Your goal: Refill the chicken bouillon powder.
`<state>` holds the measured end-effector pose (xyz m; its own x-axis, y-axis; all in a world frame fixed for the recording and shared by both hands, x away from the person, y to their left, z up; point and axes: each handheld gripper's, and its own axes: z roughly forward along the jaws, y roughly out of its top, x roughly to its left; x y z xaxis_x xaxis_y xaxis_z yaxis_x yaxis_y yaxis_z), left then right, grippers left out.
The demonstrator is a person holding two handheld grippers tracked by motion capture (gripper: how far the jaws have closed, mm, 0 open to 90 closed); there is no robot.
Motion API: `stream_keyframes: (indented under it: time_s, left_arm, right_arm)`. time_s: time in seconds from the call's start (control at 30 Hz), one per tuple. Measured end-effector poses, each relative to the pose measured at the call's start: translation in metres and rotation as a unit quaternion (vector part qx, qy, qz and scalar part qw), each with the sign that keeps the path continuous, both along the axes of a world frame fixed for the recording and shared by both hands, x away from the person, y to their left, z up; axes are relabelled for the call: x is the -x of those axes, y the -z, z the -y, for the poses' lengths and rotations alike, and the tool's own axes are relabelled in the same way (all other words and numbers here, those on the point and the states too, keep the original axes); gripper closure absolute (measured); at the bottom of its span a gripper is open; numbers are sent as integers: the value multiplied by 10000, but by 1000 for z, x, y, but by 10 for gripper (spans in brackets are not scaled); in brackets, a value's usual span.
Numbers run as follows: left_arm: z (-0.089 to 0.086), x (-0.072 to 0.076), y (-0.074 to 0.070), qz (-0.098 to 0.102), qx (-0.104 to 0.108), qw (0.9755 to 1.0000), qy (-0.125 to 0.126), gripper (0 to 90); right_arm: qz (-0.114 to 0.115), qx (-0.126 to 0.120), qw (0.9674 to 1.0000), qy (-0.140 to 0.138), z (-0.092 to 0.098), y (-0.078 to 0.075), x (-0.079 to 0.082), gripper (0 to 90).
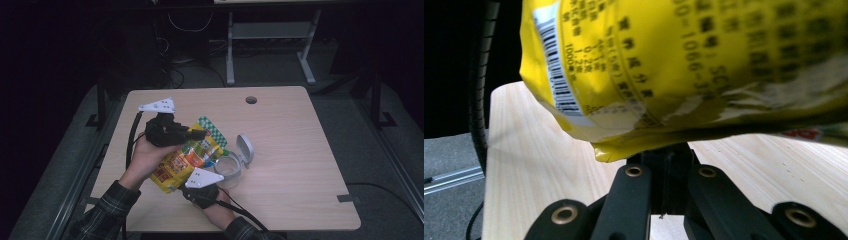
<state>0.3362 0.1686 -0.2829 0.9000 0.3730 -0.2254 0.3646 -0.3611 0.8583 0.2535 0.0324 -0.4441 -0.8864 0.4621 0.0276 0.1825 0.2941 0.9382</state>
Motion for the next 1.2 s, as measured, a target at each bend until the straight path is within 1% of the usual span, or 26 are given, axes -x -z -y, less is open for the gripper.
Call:
stream_keyframes:
  time_s: [0.03,0.07,0.13,0.17,0.2,0.3,0.4,0.5,0.53,0.57,0.6,0.63,0.7,0.73,0.77,0.83,0.9,1.0,1.03,1.07,1.1,1.2]
  left_arm:
    - [1,0,0,-52,-39,10000,-25,900]
    - [2,-1,0,-24,-95,9999,-25,900]
    - [4,-1,0,-23,-196,9998,-66,900]
    - [8,-1,0,-13,-293,9995,-112,900]
    - [8,-1,0,-13,-293,9995,-112,900]
    - [13,-1,0,8,-458,9988,-154,900]
    - [14,-2,1,5,-505,9986,-157,900]
    - [16,-5,1,41,-622,9979,-178,900]
    - [16,-5,1,41,-622,9979,-178,900]
    - [17,-5,2,38,-685,9975,-194,900]
    - [17,-5,2,38,-685,9975,-194,900]
    - [18,-6,2,60,-727,9972,-188,900]
    - [21,-6,4,94,-851,9961,-191,900]
    - [21,-6,4,94,-851,9961,-191,900]
    - [22,-7,4,127,-938,9953,-216,900]
    - [23,-9,5,134,-980,9948,-228,900]
    - [24,-10,4,123,-1007,9945,-254,900]
    - [25,-11,4,128,-1034,9942,-255,900]
    - [27,-12,3,120,-1128,9932,-274,900]
    - [27,-12,3,120,-1128,9932,-274,900]
    - [29,-13,4,76,-1214,9922,-269,900]
    - [31,-14,4,34,-1258,9916,-283,900]
  right_arm:
    - [-13,-18,10000,-41,0,0,1,900]
    - [-4,-53,9999,-99,-1,0,2,900]
    - [-16,-82,9999,-117,-1,0,2,900]
    - [-30,-103,9999,-123,-1,0,2,900]
    - [-30,-103,9999,-123,-1,0,2,900]
    - [-28,-103,9999,-128,-2,-1,4,900]
    - [-12,-112,9998,-137,-2,-1,5,900]
    - [-5,-128,9998,-156,-2,-2,6,900]
    - [-5,-128,9998,-156,-2,-2,6,900]
    - [-2,-158,9997,-181,-2,-3,7,900]
    - [-2,-158,9997,-181,-2,-3,7,900]
    - [27,-202,9995,-235,-2,-4,8,900]
    - [51,-188,9995,-247,-2,-5,9,900]
    - [50,-191,9995,-257,-2,-5,9,900]
    - [44,-202,9994,-268,-2,-5,9,900]
    - [46,-223,9994,-270,-2,-5,10,900]
    - [6,-260,9993,-283,-1,-6,10,900]
    - [21,-265,9993,-266,0,-6,9,900]
    - [14,-294,9992,-282,1,-7,9,900]
    - [14,-294,9992,-282,1,-7,9,900]
    - [49,-305,9991,-298,1,-7,9,900]
    - [25,-304,9991,-290,0,-7,9,900]
